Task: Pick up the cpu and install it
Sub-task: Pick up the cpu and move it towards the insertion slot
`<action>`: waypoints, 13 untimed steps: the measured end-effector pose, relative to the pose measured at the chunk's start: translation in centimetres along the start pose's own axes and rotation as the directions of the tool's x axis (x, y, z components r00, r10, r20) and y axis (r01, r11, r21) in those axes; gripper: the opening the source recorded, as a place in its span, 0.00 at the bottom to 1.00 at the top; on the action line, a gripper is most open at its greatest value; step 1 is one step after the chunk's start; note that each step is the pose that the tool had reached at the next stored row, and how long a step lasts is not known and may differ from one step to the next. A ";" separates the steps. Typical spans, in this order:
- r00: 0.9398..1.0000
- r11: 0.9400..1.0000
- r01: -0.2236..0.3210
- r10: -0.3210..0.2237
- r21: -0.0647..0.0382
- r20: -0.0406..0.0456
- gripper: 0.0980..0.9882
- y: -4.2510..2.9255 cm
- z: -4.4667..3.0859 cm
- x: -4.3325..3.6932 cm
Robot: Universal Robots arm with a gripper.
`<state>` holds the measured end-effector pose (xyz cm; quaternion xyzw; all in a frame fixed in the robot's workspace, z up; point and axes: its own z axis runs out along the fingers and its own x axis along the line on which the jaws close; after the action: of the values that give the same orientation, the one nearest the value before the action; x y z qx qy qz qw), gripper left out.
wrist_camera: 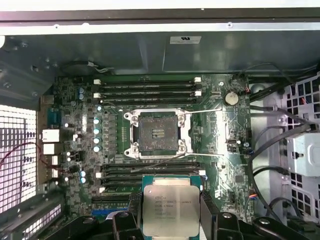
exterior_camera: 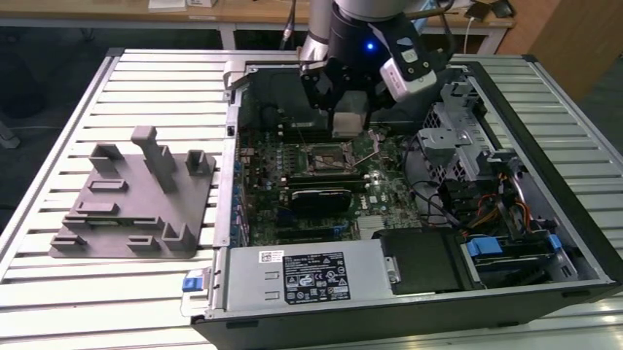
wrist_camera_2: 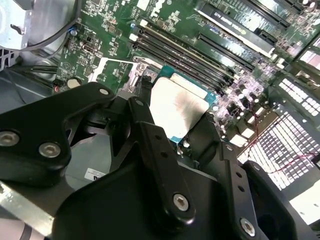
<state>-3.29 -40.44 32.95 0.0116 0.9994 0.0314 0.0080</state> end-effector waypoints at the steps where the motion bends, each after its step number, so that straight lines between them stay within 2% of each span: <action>1: 1.000 1.000 0.000 0.000 0.000 0.000 0.50 0.07 0.15 0.00; 13: 1.000 1.000 0.001 -0.001 0.000 0.000 0.50 1.17 1.93 0.06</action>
<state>-3.29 -39.15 31.10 0.0112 0.9994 0.0314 0.0080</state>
